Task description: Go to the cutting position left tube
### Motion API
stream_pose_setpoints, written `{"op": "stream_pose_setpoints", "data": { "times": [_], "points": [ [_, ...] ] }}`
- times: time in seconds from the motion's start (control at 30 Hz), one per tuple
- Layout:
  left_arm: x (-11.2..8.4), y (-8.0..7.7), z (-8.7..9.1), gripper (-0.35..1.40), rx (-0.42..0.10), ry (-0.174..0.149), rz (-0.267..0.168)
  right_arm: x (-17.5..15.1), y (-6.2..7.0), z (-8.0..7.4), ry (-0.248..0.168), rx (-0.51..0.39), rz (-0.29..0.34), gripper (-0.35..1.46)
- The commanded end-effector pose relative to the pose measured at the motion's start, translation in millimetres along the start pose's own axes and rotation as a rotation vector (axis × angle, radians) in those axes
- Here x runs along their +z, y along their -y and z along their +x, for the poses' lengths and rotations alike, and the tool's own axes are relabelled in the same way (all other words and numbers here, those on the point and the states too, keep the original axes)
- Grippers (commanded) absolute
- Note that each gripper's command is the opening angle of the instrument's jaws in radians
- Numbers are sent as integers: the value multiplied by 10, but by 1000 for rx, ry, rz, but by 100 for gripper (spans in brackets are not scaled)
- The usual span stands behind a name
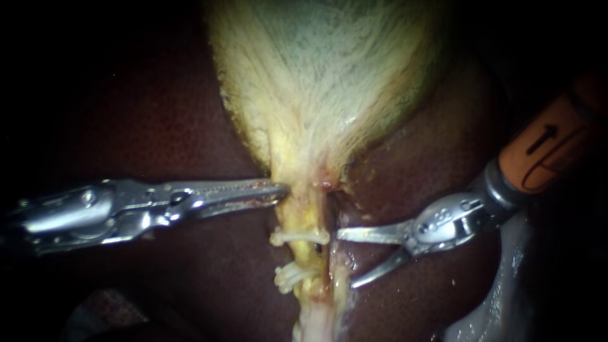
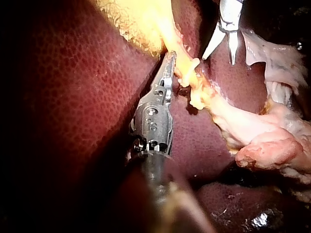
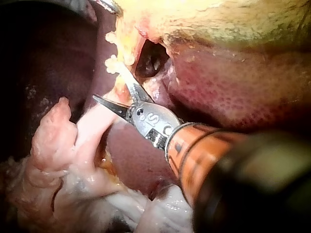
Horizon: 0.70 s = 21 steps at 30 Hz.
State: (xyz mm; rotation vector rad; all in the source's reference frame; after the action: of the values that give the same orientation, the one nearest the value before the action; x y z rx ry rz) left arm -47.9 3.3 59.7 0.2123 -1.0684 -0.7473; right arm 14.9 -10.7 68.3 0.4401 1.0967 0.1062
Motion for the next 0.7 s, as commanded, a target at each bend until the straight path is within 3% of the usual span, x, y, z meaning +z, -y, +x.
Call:
{"op": "stream_pose_setpoints", "data": {
  "times": [0.03, 0.17, 0.37, 0.7],
  "points": [
    [-3, 0, -1, -10, -2, 1, 1, 7, 1, -5, 1, 6, 5, 142],
    [-10, 3, -4, -10, -4, 3, -5, 21, 0, -20, 6, 12, 16, 143],
    [-24, 14, -9, -10, -7, 6, -9, 29, -8, -39, 57, 13, 19, 143],
    [-30, 34, -16, -10, -10, 15, -10, 46, -18, -36, 61, 18, 11, 142]
  ]
}}
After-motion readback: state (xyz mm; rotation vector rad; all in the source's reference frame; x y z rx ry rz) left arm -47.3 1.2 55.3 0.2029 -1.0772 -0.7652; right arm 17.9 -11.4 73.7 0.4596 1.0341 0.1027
